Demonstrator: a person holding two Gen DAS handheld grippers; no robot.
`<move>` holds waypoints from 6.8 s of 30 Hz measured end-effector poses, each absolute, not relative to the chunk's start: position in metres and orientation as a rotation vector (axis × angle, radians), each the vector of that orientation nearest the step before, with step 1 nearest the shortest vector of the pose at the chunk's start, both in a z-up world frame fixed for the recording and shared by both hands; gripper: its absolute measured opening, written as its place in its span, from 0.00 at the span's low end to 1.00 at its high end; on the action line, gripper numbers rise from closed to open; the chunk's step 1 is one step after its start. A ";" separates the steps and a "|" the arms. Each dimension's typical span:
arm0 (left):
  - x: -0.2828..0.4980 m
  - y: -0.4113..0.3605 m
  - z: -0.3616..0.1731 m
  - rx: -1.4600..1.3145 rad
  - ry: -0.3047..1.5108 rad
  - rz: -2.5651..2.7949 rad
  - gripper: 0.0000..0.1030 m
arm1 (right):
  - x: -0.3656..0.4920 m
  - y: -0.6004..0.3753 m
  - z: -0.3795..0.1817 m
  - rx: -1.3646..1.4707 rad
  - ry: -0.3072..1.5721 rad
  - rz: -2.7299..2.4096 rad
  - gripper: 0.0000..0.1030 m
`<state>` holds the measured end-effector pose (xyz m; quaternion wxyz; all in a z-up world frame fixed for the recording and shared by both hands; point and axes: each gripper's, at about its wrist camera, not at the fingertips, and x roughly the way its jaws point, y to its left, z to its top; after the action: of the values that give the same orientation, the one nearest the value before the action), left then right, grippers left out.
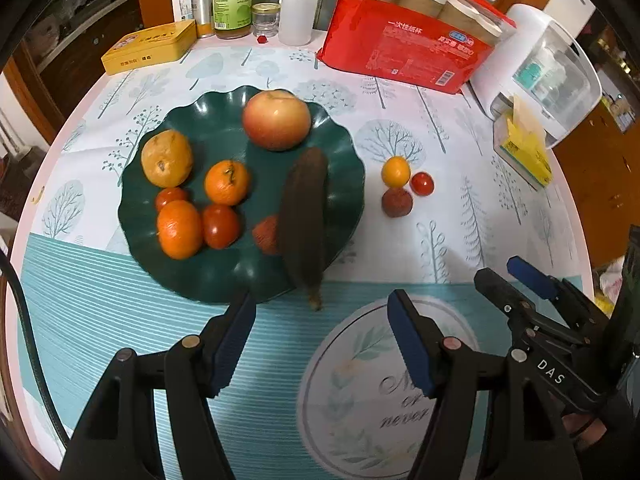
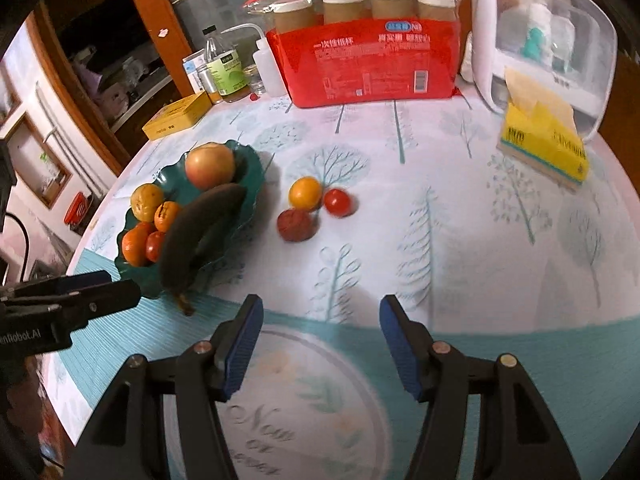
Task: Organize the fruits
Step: 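Move left tool toward the brown lychee while right tool moves toward a red tomato, then grasp the brown lychee with left tool while right tool grasps the red tomato, then carry lychee with left tool onto green plate and open while right releases tomato there, then move right tool to the small yellow orange and grasp it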
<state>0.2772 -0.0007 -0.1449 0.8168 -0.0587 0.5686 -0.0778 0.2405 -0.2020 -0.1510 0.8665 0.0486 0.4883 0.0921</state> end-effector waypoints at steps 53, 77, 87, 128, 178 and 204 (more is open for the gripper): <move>0.380 -0.085 -0.222 -0.366 1.275 -0.102 0.33 | 0.336 -0.204 -0.207 -0.235 0.839 0.609 0.37; 0.375 -0.086 -0.216 -0.386 1.255 -0.130 0.26 | 0.329 -0.212 -0.205 -0.221 0.880 0.561 0.24; 0.348 -0.079 -0.195 -0.392 1.229 -0.175 0.26 | 0.309 -0.227 -0.196 -0.178 0.911 0.487 0.24; 0.263 0.109 -0.139 -0.319 1.175 -0.164 0.27 | 0.220 -0.085 -0.142 -0.055 0.915 0.442 0.24; 0.281 0.131 -0.171 -0.212 1.236 -0.226 0.68 | 0.232 -0.049 -0.162 0.059 0.997 0.333 0.46; 0.286 0.099 -0.154 -0.180 1.213 -0.069 0.76 | 0.328 -0.160 -0.166 0.106 1.016 0.182 0.47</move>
<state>0.2859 0.0992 -0.1536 0.8172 -0.0843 0.5693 -0.0326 0.3281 -0.1604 -0.1656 0.8683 0.0509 0.4857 0.0869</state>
